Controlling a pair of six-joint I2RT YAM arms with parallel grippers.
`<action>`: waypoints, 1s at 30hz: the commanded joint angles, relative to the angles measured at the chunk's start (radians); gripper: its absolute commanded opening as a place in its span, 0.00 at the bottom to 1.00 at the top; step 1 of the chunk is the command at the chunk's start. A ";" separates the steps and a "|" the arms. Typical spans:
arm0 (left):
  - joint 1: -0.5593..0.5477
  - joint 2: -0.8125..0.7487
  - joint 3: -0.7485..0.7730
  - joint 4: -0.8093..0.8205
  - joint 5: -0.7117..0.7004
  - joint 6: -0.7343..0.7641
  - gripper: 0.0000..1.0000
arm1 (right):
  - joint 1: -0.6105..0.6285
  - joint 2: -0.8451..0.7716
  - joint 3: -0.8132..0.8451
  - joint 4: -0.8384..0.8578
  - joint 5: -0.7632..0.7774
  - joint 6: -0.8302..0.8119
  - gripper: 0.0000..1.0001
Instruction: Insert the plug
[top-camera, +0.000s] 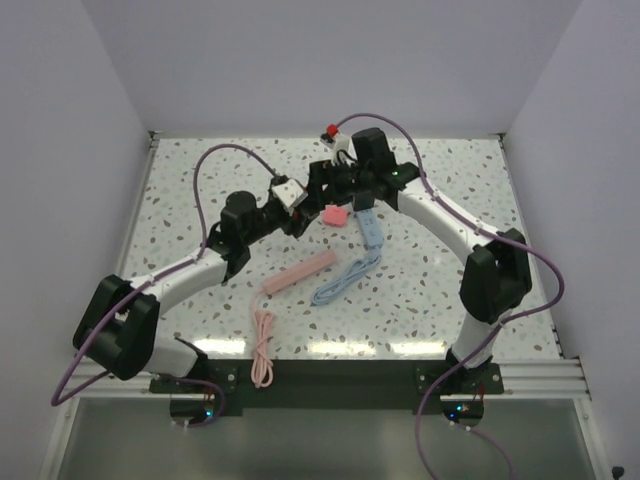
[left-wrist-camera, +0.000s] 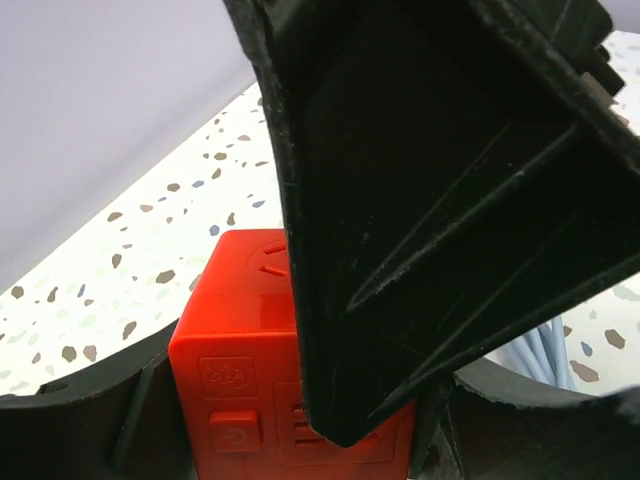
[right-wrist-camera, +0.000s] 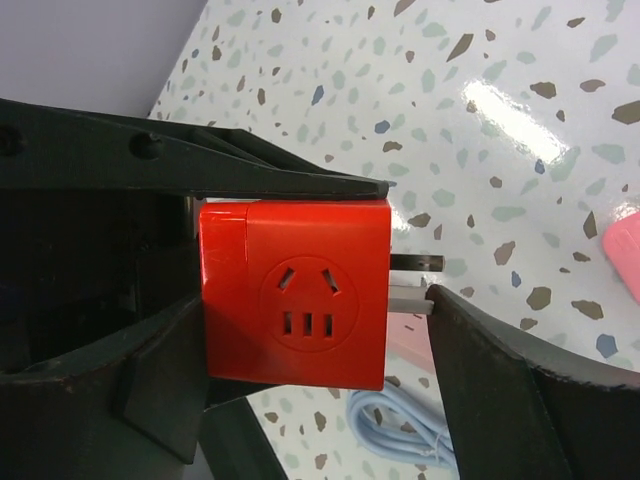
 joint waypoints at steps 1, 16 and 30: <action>-0.010 0.011 0.030 0.011 0.133 -0.011 0.00 | -0.030 -0.057 0.035 0.096 -0.003 0.018 0.85; 0.100 -0.029 0.024 0.239 0.832 -0.268 0.00 | -0.304 -0.376 -0.343 0.234 0.327 0.065 0.99; 0.102 -0.089 0.018 0.292 0.781 -0.353 0.00 | -0.325 -0.245 -0.589 0.450 0.338 0.130 0.99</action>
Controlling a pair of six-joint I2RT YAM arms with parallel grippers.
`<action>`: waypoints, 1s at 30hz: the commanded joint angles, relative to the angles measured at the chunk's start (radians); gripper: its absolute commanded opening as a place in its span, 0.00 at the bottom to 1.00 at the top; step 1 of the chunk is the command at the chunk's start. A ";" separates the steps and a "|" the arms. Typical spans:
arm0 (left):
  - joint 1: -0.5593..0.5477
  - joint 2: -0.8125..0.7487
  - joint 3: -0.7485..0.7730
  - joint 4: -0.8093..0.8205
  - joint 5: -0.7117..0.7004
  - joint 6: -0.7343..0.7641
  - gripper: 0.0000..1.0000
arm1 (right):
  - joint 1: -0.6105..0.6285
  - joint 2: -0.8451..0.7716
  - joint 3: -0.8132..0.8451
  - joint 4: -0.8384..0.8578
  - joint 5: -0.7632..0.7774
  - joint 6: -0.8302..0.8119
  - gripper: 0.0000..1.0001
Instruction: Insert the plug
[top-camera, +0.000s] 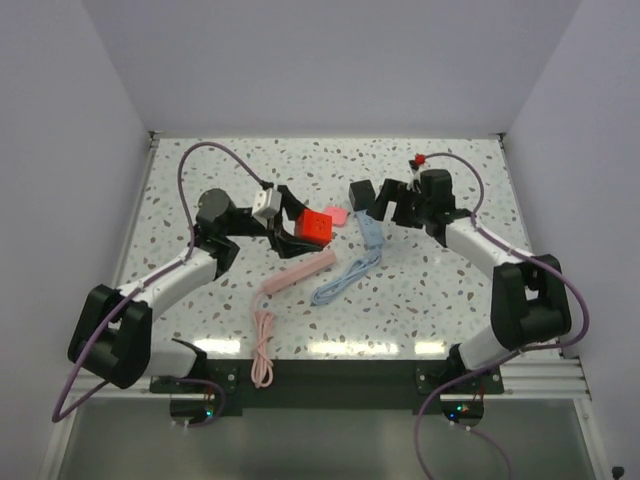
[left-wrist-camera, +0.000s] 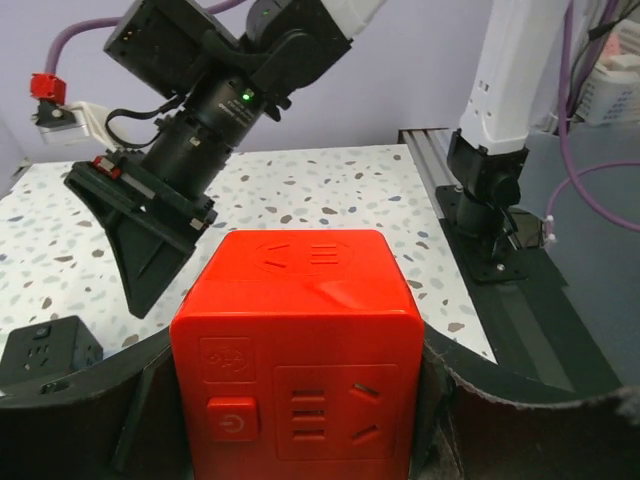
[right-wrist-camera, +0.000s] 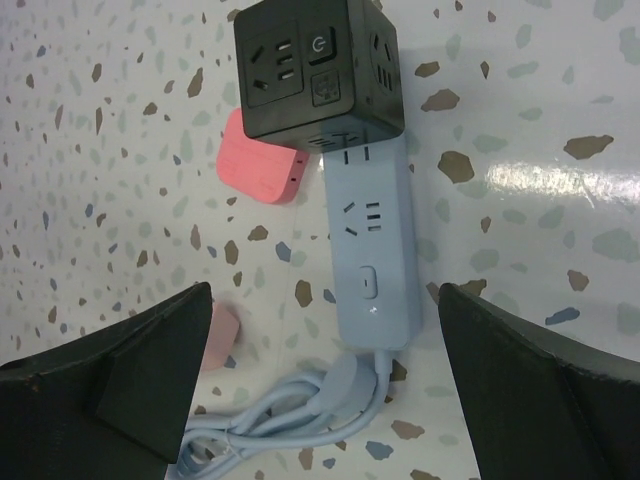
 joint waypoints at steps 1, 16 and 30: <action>0.006 -0.059 0.028 -0.082 -0.107 0.053 0.00 | -0.001 0.017 0.027 0.115 0.013 0.006 0.99; 0.006 -0.052 0.021 -0.100 -0.127 0.095 0.00 | 0.068 0.226 0.103 0.105 -0.009 -0.005 0.99; 0.006 -0.069 0.036 -0.207 -0.173 0.198 0.00 | 0.164 0.306 0.172 0.079 -0.188 -0.005 0.98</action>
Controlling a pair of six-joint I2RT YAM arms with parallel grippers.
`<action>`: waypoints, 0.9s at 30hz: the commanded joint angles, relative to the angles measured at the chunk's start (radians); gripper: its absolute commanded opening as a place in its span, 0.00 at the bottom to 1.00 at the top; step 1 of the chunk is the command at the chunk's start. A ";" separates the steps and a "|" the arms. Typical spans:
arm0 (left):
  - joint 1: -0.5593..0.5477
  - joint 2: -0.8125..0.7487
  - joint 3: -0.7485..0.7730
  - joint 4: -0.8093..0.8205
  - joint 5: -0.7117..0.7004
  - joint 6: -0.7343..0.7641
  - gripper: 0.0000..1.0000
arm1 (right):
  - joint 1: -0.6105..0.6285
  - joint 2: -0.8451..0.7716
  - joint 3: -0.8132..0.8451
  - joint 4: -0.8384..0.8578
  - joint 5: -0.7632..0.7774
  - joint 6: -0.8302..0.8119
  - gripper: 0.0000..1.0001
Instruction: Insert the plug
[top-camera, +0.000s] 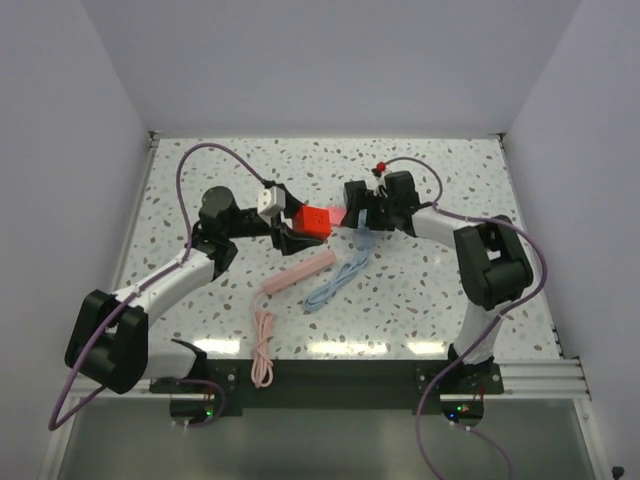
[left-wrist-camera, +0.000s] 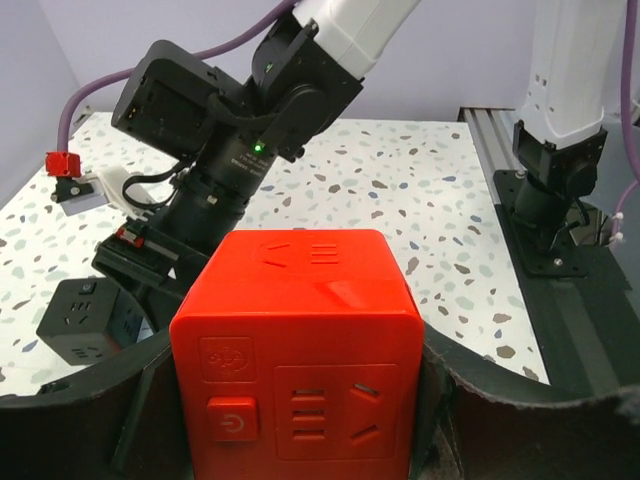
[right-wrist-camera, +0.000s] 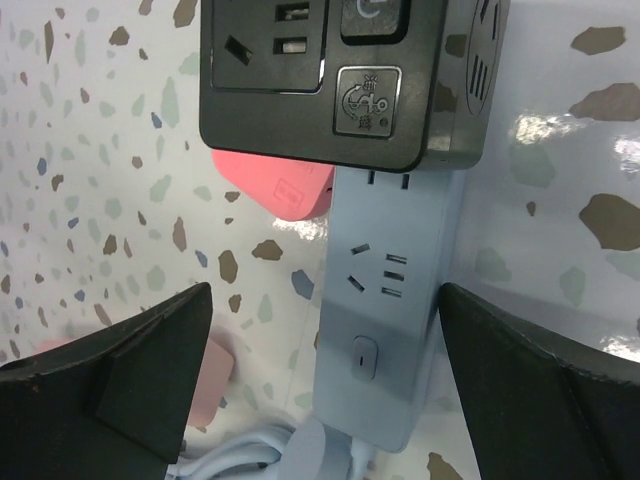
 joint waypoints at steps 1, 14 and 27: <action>0.006 -0.034 0.033 -0.013 -0.026 0.060 0.00 | 0.041 -0.034 0.034 -0.010 -0.129 0.016 0.98; 0.016 -0.112 0.014 -0.016 -0.092 0.193 0.00 | -0.065 -0.438 -0.050 0.216 -0.401 0.255 0.99; 0.014 -0.107 0.046 0.033 -0.052 0.216 0.00 | -0.042 -0.246 -0.148 1.110 -0.707 0.884 0.99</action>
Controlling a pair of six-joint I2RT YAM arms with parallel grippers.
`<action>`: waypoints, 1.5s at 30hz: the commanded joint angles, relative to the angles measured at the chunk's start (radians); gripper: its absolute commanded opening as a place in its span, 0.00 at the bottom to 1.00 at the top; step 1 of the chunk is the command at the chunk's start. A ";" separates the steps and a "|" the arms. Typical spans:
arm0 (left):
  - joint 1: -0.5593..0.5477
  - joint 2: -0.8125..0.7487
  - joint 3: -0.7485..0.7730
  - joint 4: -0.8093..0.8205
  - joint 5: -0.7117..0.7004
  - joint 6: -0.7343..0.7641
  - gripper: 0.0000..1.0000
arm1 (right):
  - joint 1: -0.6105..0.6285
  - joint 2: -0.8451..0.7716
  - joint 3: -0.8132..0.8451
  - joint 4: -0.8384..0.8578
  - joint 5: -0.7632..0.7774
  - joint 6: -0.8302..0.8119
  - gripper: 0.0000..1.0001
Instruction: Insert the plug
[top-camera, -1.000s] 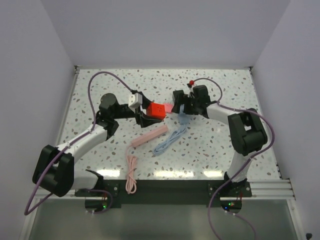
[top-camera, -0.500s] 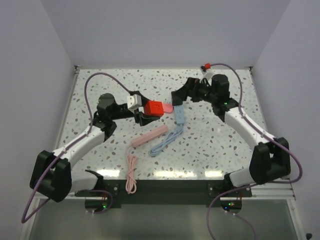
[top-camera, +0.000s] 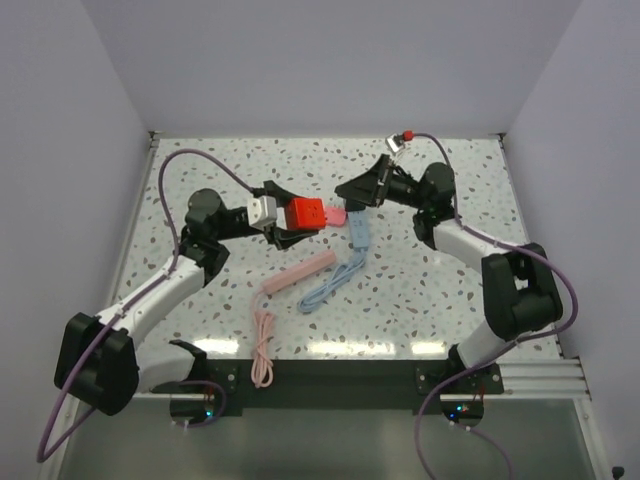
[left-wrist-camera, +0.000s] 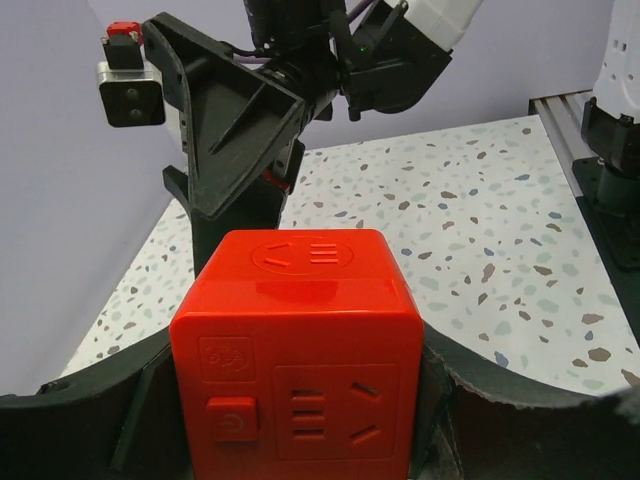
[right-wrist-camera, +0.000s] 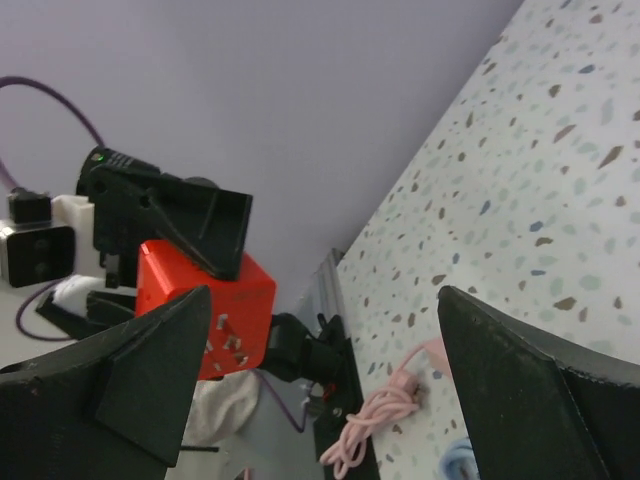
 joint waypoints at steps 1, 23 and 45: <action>0.006 0.023 0.049 0.083 0.017 0.018 0.00 | 0.026 0.021 0.002 0.372 -0.091 0.259 0.99; 0.000 0.138 0.109 0.218 0.013 -0.012 0.00 | 0.179 0.210 0.103 0.780 -0.125 0.546 0.99; -0.003 0.109 0.041 0.333 -0.136 -0.199 1.00 | 0.179 0.188 0.127 0.814 -0.084 0.510 0.00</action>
